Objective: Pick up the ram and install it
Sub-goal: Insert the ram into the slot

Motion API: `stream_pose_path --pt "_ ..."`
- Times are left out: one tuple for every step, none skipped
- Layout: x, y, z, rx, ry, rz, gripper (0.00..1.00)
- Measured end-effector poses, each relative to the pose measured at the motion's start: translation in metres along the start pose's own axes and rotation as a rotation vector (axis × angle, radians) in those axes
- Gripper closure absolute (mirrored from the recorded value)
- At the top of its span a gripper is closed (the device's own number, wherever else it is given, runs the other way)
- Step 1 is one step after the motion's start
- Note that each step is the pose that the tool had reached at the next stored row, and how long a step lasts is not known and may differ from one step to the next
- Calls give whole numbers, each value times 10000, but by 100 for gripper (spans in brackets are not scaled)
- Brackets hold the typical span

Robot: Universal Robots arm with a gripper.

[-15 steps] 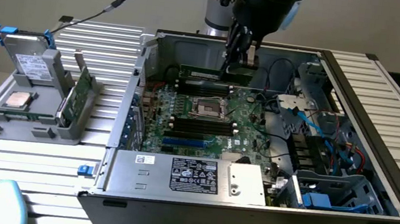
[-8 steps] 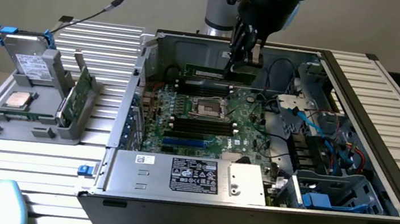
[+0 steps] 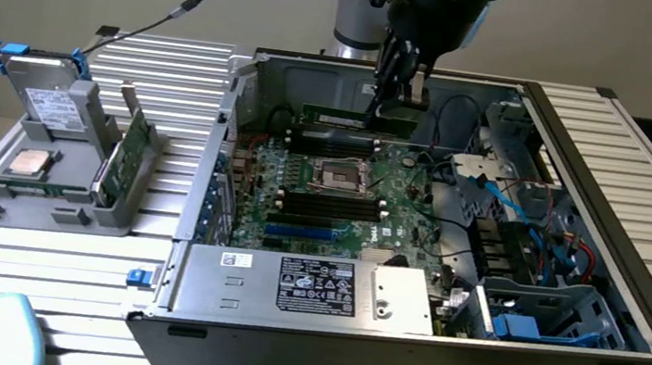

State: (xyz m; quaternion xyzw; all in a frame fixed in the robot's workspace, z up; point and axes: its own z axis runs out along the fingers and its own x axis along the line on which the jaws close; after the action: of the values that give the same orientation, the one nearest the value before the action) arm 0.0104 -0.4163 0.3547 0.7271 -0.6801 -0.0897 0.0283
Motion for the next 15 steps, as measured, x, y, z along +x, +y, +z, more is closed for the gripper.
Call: stream_pose_path --pt "0 0 0 0 0 1 86" --pt "0 0 0 0 0 1 86" --pt "0 0 0 0 -1 1 86" --pt "0 0 0 0 0 1 86" --pt "0 0 0 0 0 1 86" --pt "0 0 0 0 0 1 86" --pt "-1 0 2 0 1 1 86" --pt "-12 0 13 25 6 0 86" --pt "-31 5 26 51 9 -3 86" --pt "-50 13 40 71 11 -4 86" --pt "-69 23 59 87 10 -6 86" --pt "-87 38 78 98 12 -7 86" --pt "-96 55 99 106 14 -8 86" --pt "-95 66 122 109 13 -14 86" --pt "-94 67 139 108 18 -32 86"
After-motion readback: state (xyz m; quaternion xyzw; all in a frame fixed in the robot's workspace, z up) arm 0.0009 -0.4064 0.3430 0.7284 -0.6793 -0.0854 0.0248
